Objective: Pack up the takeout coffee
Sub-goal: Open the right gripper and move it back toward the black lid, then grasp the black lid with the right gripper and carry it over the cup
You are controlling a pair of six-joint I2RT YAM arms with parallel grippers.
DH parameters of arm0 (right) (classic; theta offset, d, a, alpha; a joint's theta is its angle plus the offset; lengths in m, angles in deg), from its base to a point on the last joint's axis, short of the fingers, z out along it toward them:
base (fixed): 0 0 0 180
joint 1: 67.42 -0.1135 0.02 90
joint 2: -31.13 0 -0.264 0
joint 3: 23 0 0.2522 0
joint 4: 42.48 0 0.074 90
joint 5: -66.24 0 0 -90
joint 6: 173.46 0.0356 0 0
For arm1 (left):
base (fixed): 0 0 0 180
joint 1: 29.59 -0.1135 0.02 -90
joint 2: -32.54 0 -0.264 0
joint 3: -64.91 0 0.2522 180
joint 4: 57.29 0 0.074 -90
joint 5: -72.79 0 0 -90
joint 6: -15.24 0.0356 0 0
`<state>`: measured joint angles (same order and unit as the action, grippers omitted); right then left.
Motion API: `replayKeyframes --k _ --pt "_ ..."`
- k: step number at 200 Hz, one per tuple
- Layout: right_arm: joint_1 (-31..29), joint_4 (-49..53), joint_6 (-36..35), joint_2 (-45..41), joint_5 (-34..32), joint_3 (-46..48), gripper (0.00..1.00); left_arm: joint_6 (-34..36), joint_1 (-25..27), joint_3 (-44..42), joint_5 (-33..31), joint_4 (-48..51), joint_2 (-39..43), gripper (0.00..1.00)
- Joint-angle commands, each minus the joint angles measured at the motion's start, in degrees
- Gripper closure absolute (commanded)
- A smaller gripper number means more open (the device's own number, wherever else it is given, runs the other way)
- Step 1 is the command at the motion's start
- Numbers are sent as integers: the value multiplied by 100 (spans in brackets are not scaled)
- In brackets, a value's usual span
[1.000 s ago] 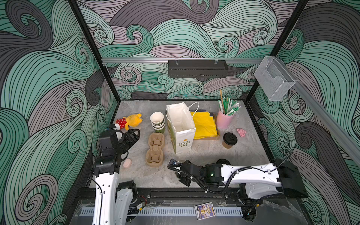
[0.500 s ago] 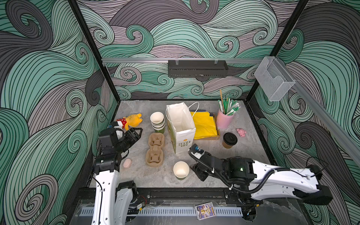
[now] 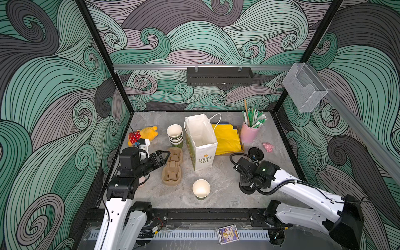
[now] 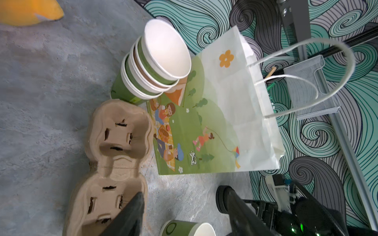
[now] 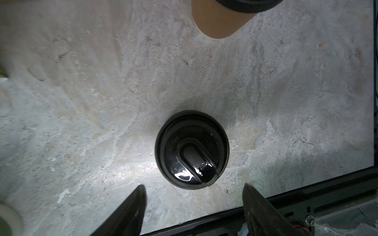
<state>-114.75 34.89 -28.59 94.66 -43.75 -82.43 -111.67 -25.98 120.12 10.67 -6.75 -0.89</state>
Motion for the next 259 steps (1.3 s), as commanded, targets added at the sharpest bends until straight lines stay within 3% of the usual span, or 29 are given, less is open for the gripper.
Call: replayKeyframes --k 1,58,116,155,228,259 --pt "262 -199 -199 130 88 175 20 -345 252 -293 -169 275 244 33" --pt "670 -1064 -639 274 770 530 15 -695 983 -713 -309 270 423 33" --pt "792 -1113 -688 555 699 638 19 -880 1415 -815 -419 -94 115 33" --pt "793 -1108 -653 639 628 659 24 -862 1545 -742 -518 -153 -82 34" --pt "796 -1106 -653 802 585 656 22 -840 1618 -711 -592 -188 -137 34" --pt "791 -1112 -651 738 600 647 27 -825 1629 -702 -599 -171 -140 34"
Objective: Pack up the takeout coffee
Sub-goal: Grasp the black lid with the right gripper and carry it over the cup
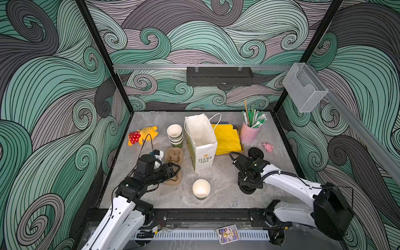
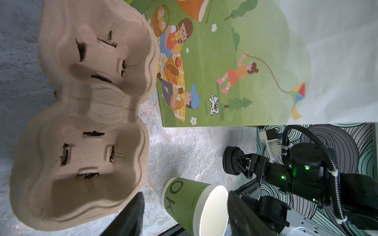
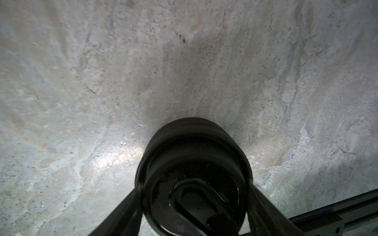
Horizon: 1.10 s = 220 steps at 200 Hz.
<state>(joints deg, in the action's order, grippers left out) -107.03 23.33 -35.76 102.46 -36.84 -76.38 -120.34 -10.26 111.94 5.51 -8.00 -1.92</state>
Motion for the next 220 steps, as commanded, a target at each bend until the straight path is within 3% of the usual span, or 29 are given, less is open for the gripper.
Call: replayKeyframes --k 1,41,98,134,174,220 --pt "22 43 65 -41 -90 42 27 42 55 117 -84 -46 -40 34" --pt "16 229 72 -289 -124 -6 30 38 53 117 -84 48 -15 34" --pt "17 741 -7 -1350 -145 -188 29 76 224 118 -162 367 -56 34" --pt "-95 717 -480 -1888 429 -455 30 -60 299 61 -312 332 -61 34" --pt "-1323 849 -668 -1965 342 -1065 30 -412 303 -174 -455 166 -19 34" --pt "-2852 558 -1240 -1045 144 -1851 31 -603 291 -283 -657 284 61 34"
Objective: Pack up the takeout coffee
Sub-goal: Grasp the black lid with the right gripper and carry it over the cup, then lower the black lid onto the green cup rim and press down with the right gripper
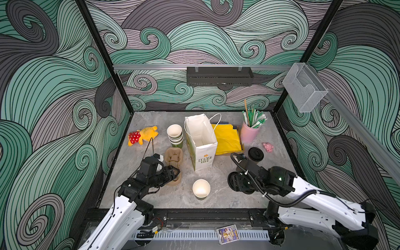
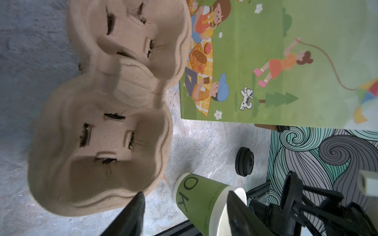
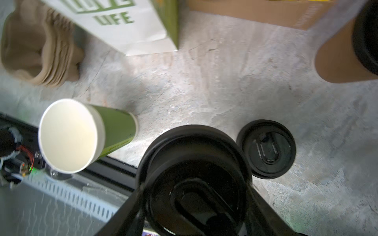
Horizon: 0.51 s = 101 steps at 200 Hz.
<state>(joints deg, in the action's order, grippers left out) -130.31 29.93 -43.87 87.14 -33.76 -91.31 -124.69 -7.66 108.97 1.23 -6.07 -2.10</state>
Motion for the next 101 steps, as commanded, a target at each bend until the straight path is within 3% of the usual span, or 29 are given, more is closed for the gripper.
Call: replayKeyframes --k 1,36,101 --pt "-537 -114 -458 520 -162 -379 31 -176 31 12 -237 98 83 34" --pt "-1042 -503 -1217 1528 104 -992 30 -363 33 -102 -345 130 334 34" --pt "-1098 -596 -2015 2817 609 -1880 29 -507 30 -294 -589 323 896 34"
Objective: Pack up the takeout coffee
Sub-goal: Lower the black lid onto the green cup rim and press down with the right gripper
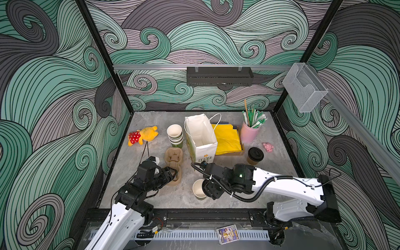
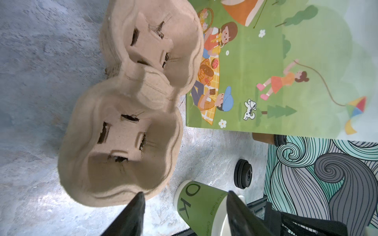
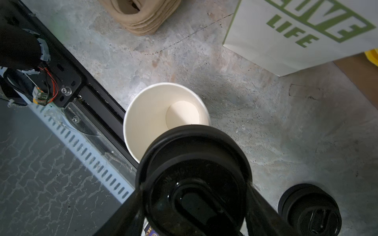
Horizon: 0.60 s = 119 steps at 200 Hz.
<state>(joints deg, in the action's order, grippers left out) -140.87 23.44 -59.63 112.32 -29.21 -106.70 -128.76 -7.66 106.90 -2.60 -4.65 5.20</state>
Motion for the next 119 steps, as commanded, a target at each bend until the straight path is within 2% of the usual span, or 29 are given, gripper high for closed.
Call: replayKeyframes --k 1,59,119 --pt "-45 64 -449 322 152 -357 29 -102 30 -92 -210 182 175 34" --pt "-55 369 -813 1040 295 -913 30 -110 35 -90 -638 559 531 34" --pt "-47 458 -935 1302 392 -1095 29 -129 30 -136 -635 526 526 34"
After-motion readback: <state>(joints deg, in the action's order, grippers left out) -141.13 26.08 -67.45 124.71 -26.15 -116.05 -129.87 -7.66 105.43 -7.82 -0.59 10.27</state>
